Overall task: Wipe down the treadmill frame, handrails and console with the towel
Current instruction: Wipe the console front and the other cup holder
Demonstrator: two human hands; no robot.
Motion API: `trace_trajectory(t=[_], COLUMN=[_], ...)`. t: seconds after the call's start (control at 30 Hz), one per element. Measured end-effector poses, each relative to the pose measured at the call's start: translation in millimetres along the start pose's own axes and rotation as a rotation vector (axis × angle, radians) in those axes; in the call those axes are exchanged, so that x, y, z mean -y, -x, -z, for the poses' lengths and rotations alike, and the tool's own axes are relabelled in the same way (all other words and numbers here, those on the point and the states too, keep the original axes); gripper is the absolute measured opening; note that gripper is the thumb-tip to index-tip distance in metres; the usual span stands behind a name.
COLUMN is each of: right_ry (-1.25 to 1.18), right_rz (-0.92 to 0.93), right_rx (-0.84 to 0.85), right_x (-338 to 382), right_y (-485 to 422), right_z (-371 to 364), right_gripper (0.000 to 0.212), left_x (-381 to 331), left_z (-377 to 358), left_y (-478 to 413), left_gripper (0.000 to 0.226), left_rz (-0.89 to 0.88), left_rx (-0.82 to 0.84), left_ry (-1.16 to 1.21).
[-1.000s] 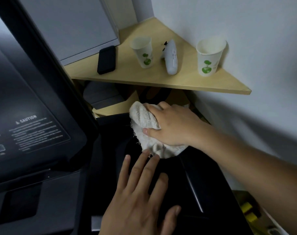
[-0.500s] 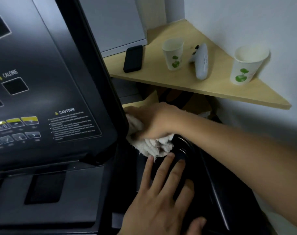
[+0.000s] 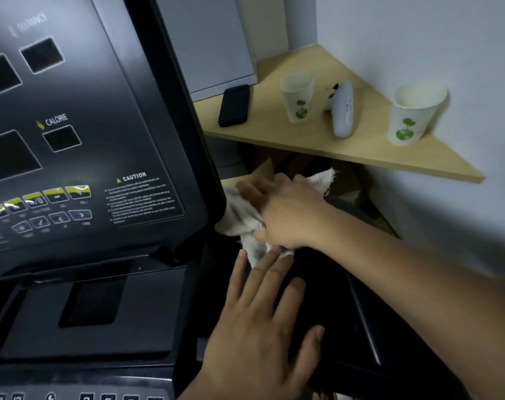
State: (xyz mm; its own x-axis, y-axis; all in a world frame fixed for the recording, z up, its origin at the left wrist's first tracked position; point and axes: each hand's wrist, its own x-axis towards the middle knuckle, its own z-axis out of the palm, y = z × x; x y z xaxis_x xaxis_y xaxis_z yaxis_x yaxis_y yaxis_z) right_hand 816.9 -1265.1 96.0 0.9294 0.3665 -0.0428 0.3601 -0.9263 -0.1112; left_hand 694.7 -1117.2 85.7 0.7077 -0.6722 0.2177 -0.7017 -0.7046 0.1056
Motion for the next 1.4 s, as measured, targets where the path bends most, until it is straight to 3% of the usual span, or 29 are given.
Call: trace_trajectory(t=[0.1, 0.17, 0.37, 0.43, 0.5, 0.57, 0.73, 0.8, 0.87, 1.1, 1.2, 1.3, 1.4], right_ry=[0.176, 0.166, -0.475, -0.825, -0.925, -0.829, -0.143, -0.028, -0.028, -0.317, -0.169, -0.079, -0.118], right_rz=[0.011, 0.028, -0.183, -0.28, -0.337, -0.336, -0.113, -0.083, -0.113, -0.272, -0.426, -0.618, -0.711], right_rx=[0.104, 0.074, 0.285, 0.404, 0.433, 0.382, -0.01, -0.06, -0.077, -0.062, 0.001, 0.204, 0.291], right_x=[10.1, 7.9, -13.3, -18.6, -20.7, -14.3, -1.3, -2.4, -10.2, -21.3, -7.7, 21.0, 35.6], right_y=[30.7, 34.8, -34.9, -53.4, -62.3, -59.4, 2.2, 27.0, 29.6, 6.9, 32.2, 74.5, 100.6], right_z=[-15.0, -13.6, 17.4, 22.0, 24.8, 23.6, 1.3, -11.1, -16.0, -3.9, -1.7, 3.7, 6.9], right_gripper=[0.098, 0.092, 0.048, 0.046, 0.059, 0.063, 0.061, 0.075, 0.075, 0.053, 0.065, 0.088, 0.086], left_x=[-3.0, -4.1, -3.4, -2.3, -1.5, 0.0, 3.0, 3.4, 2.9, 1.5, 1.4, 3.1, 2.7], left_z=[-1.8, -2.5, -2.9, -3.9, -3.3, -1.5, 2.8, 3.5, 3.4, 2.7, 1.6, 0.3, -0.5], left_y=[0.6, -1.6, -3.4, -2.0, -0.7, -0.1, -2.3, -5.1, -7.9, -6.1, -3.7, -2.4, -5.6], left_gripper=[0.048, 0.048, 0.039, 0.036, 0.035, 0.036, 0.042, 0.047, 0.054, 0.066, 0.066, 0.064, 0.066], left_rz=[-0.063, -0.078, -0.12, -0.146, -0.141, -0.09, 0.111, 0.168, 0.195, 0.203, 0.209, 0.2, 0.167], left_rx=[0.031, 0.011, -0.035, -0.06, -0.067, -0.063, -0.039, -0.009, 0.037, 0.094, 0.07, 0.035, 0.039], left_ry=[-0.06, -0.081, -0.064, -0.062, -0.064, -0.043, 0.075, 0.133, 0.148, 0.102, 0.076, 0.094, 0.115])
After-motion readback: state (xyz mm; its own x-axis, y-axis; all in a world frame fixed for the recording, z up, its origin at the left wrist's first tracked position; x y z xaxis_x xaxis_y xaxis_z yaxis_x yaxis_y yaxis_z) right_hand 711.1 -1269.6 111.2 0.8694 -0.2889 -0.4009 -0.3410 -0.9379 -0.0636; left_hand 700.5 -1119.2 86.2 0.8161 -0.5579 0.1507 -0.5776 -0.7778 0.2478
